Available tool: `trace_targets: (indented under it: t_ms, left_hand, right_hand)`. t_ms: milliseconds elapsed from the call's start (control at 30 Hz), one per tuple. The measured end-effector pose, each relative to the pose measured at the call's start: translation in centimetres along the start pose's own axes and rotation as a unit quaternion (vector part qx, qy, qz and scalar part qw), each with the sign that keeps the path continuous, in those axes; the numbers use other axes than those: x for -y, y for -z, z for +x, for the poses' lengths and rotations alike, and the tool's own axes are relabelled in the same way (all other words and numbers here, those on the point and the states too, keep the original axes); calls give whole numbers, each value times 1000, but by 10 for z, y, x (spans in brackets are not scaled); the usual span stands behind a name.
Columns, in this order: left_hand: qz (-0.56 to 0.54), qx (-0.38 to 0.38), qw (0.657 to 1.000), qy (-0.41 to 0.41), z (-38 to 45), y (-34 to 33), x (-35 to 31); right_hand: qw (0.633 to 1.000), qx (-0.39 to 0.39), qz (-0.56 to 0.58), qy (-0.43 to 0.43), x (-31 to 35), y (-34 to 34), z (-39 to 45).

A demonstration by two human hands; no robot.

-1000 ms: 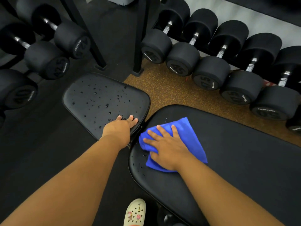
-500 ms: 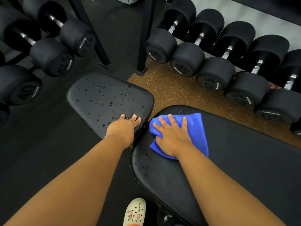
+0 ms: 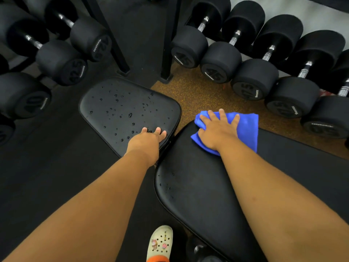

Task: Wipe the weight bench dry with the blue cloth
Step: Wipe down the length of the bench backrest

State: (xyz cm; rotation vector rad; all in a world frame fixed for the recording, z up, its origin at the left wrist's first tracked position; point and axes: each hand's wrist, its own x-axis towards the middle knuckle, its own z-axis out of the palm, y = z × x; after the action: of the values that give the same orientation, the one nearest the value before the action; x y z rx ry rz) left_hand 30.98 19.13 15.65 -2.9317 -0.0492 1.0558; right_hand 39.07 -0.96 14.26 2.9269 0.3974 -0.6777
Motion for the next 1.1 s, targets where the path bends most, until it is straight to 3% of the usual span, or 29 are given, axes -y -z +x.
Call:
trace_targets:
  t_ms: [267,367,467,600,833,1033,1100]
  left_hand:
    - [-26,-27,999,4,-2,-6,4]
    - [-26,-29,999,4,-2,-5,4]
    - [-17,-26,1000,-1,-1,-5,4]
    - [-21,-18,1000,-9,1,-5,7]
    - [-19,-29,999,-6,1,-6,5]
    - [-22,-30,999,5,3,-7,4]
    - [-24,-29,999,3,5,-9,4]
  right_hand:
    - [967,34,13,250,43,-27,-79]
    - [970,38,34,236,8,-20,-86]
    - [992,11,35,125,-18,-10,-61]
    - [999,2,11,40,5,-7,-37]
    - [977,21,30,211,91,-36,-75]
    - [929,83,-122,340,133,-51,-102]
    - [927,70,-106,352,130,-53,-106]
